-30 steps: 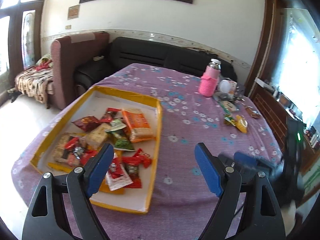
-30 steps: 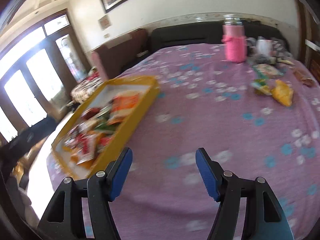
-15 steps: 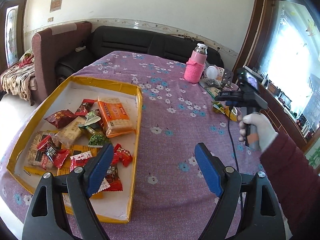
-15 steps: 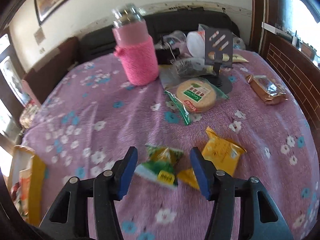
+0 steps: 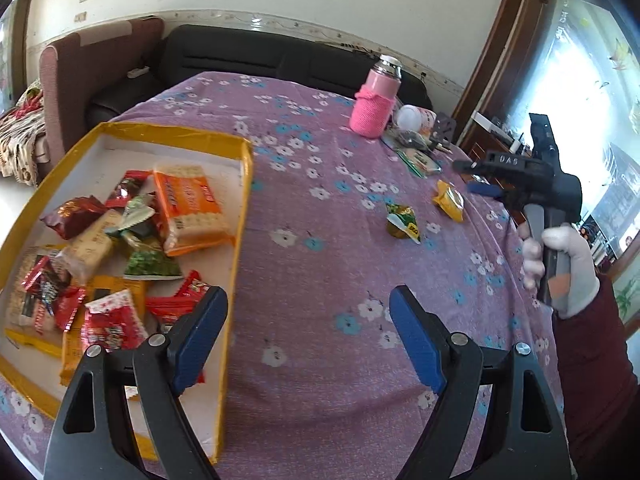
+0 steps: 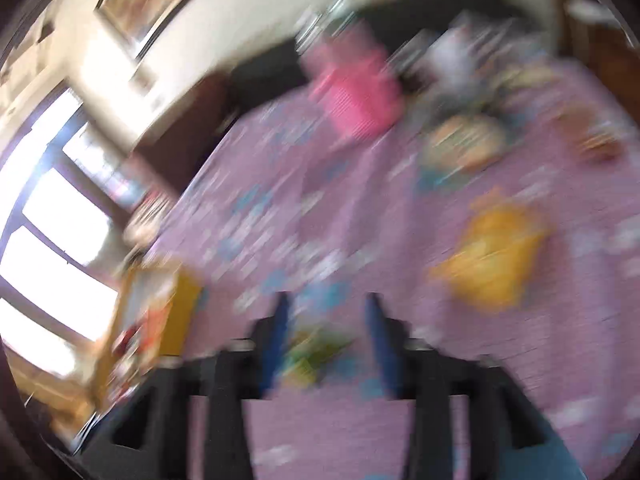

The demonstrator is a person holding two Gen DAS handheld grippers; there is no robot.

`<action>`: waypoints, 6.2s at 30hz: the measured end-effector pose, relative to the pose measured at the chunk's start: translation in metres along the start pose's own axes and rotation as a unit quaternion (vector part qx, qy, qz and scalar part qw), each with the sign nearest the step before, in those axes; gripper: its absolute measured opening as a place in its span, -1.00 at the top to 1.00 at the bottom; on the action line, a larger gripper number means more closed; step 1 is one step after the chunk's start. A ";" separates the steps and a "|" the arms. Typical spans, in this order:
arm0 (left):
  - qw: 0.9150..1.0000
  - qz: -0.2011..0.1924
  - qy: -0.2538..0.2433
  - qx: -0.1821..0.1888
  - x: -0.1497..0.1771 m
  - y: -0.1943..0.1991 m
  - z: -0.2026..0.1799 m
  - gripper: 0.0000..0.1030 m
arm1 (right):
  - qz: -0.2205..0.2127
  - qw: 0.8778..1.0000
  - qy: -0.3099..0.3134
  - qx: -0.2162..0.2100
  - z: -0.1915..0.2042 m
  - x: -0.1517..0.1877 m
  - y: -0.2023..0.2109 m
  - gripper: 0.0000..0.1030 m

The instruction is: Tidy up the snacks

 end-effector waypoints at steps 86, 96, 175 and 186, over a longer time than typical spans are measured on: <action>0.988 -0.069 0.110 -0.078 -0.019 0.059 0.144 0.26 | 0.049 0.978 0.105 -0.172 0.229 0.126 0.003 0.13; 0.985 -0.044 0.148 -0.082 -0.021 0.035 0.195 0.25 | 0.122 0.972 0.138 -0.147 0.325 0.119 -0.098 0.13; 0.901 -0.313 -0.017 -0.300 -0.004 0.182 0.022 -1.00 | -0.061 0.971 0.218 -0.074 0.237 0.214 0.054 -0.59; 0.948 -0.164 0.030 -0.270 0.012 0.113 0.054 -1.00 | -0.033 0.970 0.228 -0.075 0.235 0.229 0.039 -0.59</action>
Point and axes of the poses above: each gripper's, at about its wrist camera, not at the fingertips, and y roughly against the way its jaws point, z to its left, x to its underside, the point moved 7 cm from there along -y, roughly the way its jaws point, and after that the axes turned 1 degree about y, right-handed, at the moved point
